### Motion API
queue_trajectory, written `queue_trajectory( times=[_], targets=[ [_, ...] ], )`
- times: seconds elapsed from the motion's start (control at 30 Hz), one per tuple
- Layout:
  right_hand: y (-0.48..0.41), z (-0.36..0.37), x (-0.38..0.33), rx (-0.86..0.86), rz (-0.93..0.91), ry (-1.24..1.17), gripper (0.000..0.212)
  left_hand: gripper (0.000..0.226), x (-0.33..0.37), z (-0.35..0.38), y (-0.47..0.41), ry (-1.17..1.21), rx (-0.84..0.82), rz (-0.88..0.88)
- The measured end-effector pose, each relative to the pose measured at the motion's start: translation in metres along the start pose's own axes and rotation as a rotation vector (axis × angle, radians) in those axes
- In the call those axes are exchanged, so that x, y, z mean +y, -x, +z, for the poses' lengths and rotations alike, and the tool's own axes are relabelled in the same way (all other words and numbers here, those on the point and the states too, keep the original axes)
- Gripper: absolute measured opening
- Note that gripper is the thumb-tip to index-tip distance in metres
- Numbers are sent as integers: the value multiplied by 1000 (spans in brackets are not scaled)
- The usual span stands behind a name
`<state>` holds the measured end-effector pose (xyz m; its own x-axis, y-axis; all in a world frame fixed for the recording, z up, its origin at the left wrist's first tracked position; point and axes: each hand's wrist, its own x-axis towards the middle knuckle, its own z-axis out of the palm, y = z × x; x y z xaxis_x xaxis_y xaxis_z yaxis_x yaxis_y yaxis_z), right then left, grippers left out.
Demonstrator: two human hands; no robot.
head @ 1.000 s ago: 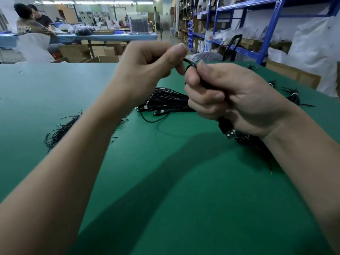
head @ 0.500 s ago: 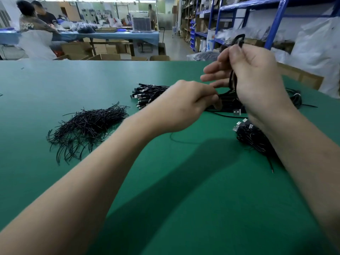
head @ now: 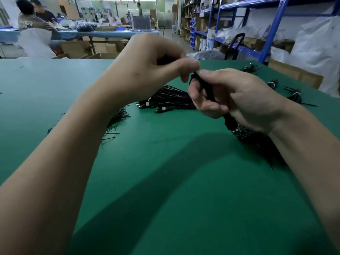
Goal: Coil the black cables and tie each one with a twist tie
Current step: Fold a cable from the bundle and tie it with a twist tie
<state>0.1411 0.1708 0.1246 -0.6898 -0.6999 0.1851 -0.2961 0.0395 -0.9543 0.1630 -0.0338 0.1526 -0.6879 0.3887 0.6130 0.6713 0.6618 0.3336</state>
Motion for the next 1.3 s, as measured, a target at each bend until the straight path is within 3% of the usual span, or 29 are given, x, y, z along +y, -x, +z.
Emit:
queue_trajectory(
  times=[0.2, 0.3, 0.4, 0.63, 0.83, 1.0, 1.13, 1.2, 1.3],
  targets=[
    [5, 6, -6, -205, -90, -333, 34, 31, -4, 33, -2, 439, 203, -12],
    [1, 6, -9, -121, -197, -458, 35, 31, 6, 67, -2, 632, 222, -105],
    [-4, 0, -11, 64, -270, -502, 35, 24, 10, 89, -1, 552, 169, -206],
    [-4, -15, -4, 606, -249, -2, 33, 26, 15, 74, -1, 94, -140, -170],
    [-8, -11, 8, 727, -237, 534, 33, 27, 18, 53, -8, -243, -224, -94],
    [-8, -5, 10, 711, -213, 737, 32, 27, 18, 32, -8, -378, -155, -57],
    [-8, 2, 8, 541, -75, 875, 38, 26, 18, 22, -6, -433, -63, -40],
    [-8, 2, 6, 416, -16, 829, 41, 26, 16, 20, -5, -410, -13, -30],
    [-6, -2, 5, 280, 36, 538, 41, 26, 15, 16, -3, -314, 44, -36]
  ],
)
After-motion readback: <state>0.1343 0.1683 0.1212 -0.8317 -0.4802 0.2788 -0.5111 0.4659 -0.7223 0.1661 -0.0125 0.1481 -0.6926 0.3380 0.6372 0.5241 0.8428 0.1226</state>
